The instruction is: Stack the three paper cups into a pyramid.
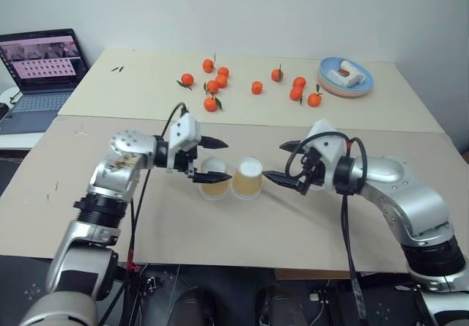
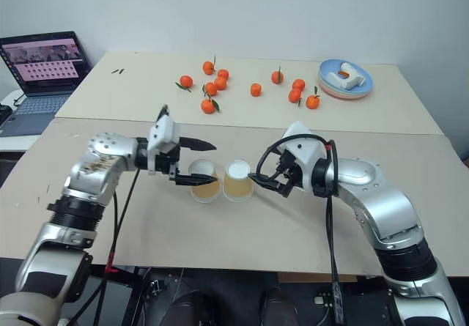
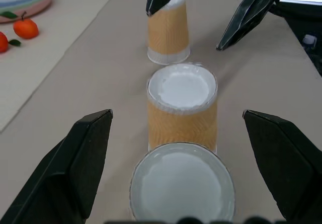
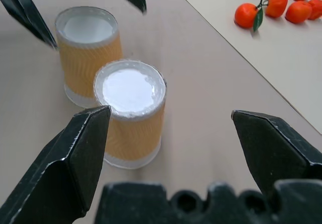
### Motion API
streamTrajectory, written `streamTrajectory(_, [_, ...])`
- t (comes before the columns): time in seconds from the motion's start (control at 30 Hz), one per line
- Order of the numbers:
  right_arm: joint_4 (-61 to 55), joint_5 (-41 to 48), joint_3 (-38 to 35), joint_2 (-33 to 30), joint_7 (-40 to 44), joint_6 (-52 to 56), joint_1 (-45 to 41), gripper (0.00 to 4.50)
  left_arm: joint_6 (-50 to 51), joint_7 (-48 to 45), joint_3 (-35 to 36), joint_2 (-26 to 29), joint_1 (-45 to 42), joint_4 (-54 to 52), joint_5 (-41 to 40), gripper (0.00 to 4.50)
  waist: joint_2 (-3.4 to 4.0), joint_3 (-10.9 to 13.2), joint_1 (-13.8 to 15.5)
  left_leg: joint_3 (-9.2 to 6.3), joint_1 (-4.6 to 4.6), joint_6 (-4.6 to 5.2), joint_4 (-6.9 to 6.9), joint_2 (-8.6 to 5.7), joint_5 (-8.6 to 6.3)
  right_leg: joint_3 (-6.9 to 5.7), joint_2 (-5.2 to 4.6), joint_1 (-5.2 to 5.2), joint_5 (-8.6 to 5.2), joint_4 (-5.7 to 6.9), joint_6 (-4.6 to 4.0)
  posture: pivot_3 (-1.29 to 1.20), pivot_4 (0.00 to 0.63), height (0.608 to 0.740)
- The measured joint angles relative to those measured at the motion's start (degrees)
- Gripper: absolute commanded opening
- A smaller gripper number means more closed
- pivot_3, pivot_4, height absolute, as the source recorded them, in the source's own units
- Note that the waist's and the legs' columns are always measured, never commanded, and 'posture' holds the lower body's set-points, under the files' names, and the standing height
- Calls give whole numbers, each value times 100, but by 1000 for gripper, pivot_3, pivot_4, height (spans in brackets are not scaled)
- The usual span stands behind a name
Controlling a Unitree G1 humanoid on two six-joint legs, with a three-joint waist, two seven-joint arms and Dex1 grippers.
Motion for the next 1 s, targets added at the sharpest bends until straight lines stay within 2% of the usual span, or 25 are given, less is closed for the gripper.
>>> streamTrajectory(0.23, [-152,417,-899,-636,462,93,179,4500,967,-193,428,720,-4,-936,-684,4426,1,0,36,-4,3,0,0,-3,0,-1,-2,7,0,-2,1,0,150,686])
streamTrajectory(0.37, [507,199,-1466,-1179,568,-140,416,4500,1223,-159,480,810,-4,-1230,-868,4426,0,1,66,-6,3,1,3,-9,0,-3,-9,12,0,-2,3,0,150,686])
streamTrajectory(0.47, [1072,-9,-1667,-1343,682,-457,637,4500,1323,-45,496,805,-3,-1338,-955,4426,1,0,38,-6,6,1,2,-3,0,0,0,11,0,-1,3,0,150,686])
streamTrajectory(0.77, [2353,-313,-1526,-1192,971,-1074,1260,4500,1339,204,495,799,14,-1492,-1002,4426,3,1,5,0,12,1,2,0,0,12,5,11,0,1,3,0,150,686])
streamTrajectory(1.0, [2519,-489,-1042,-707,953,-1216,1010,4500,1437,327,495,800,17,-1573,-1062,4426,5,2,-4,2,14,0,2,2,0,17,6,9,0,3,3,0,150,686])
